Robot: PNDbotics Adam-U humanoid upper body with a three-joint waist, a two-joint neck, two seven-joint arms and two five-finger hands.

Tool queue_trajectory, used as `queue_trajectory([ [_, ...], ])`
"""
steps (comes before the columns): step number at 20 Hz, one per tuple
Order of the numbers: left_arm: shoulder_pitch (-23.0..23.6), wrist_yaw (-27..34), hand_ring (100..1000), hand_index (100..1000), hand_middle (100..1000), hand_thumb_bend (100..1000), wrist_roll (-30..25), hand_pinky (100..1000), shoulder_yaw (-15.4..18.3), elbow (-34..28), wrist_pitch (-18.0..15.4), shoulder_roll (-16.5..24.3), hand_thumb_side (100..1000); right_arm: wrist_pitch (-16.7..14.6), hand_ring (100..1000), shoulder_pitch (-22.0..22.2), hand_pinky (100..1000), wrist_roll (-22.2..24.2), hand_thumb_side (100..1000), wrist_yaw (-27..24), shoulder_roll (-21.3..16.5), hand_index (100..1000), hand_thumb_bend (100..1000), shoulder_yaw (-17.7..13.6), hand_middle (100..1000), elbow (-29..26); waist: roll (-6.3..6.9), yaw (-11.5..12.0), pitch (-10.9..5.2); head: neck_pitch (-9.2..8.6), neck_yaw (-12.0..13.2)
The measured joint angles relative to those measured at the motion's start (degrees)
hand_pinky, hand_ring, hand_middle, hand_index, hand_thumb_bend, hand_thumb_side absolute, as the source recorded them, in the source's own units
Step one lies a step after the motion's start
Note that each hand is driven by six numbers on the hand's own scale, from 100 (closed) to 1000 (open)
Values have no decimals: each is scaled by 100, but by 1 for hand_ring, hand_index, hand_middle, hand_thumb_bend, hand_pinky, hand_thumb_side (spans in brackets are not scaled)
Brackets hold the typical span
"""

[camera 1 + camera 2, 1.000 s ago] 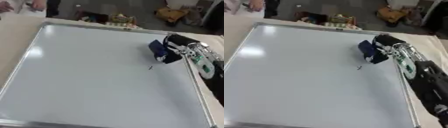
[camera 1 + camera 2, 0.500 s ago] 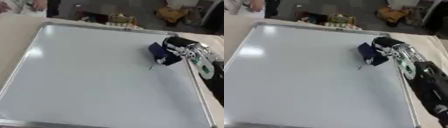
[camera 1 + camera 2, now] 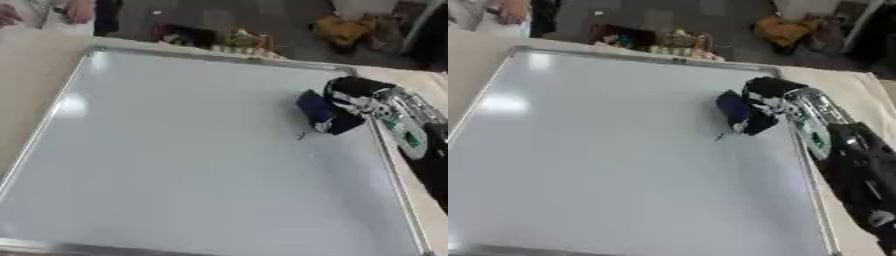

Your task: Wipe the whiteboard clean with a brush.

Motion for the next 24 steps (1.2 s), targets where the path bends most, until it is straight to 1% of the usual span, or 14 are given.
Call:
queue_trajectory([
  [3,-1,4,580,759,605,266,0,709,0,0,0,0,979,-55,871,-17,798,78,454,-3,0,189,332,-1,409,10,0,-5,-3,-5,0],
  [4,-1,7,580,759,604,265,0,709,0,0,0,0,978,-73,871,-19,799,108,453,-7,0,201,369,-1,408,11,0,-7,-3,-10,0],
  [7,-1,11,580,758,602,263,0,709,0,0,0,0,976,-114,869,-21,798,172,453,-24,0,208,389,-2,405,10,0,-16,-4,-22,2],
  [8,-1,11,580,758,602,261,0,709,0,0,0,0,972,-123,868,-21,797,183,447,-40,0,241,431,-2,404,9,0,-21,-4,-24,2],
  [14,-1,13,580,758,600,259,1,708,0,0,1,0,968,-143,863,-13,793,260,447,-108,0,281,449,-2,399,-31,1,-28,-6,-40,2],
  [17,-1,13,580,758,599,259,1,708,0,0,1,0,967,-147,859,-13,790,311,464,-160,0,307,438,-1,394,-38,1,-30,-7,-40,2],
  [19,-1,13,581,758,599,259,3,708,0,0,3,0,967,-146,858,-11,787,345,489,-204,0,334,412,-1,391,-44,1,-32,-9,-40,2],
  [20,-1,13,581,758,599,259,7,708,0,0,7,0,967,-143,856,-3,786,354,510,-230,0,361,387,0,387,-48,1,-33,-11,-40,2],
  [21,-1,13,581,758,599,259,9,708,0,0,9,0,967,-140,855,5,785,361,523,-252,0,365,367,2,384,-55,1,-34,-15,-40,2],
  [24,-1,13,581,758,599,259,9,708,0,0,10,0,966,-133,848,10,778,372,567,-308,0,365,268,33,371,-82,1,-35,-17,-40,3],
])
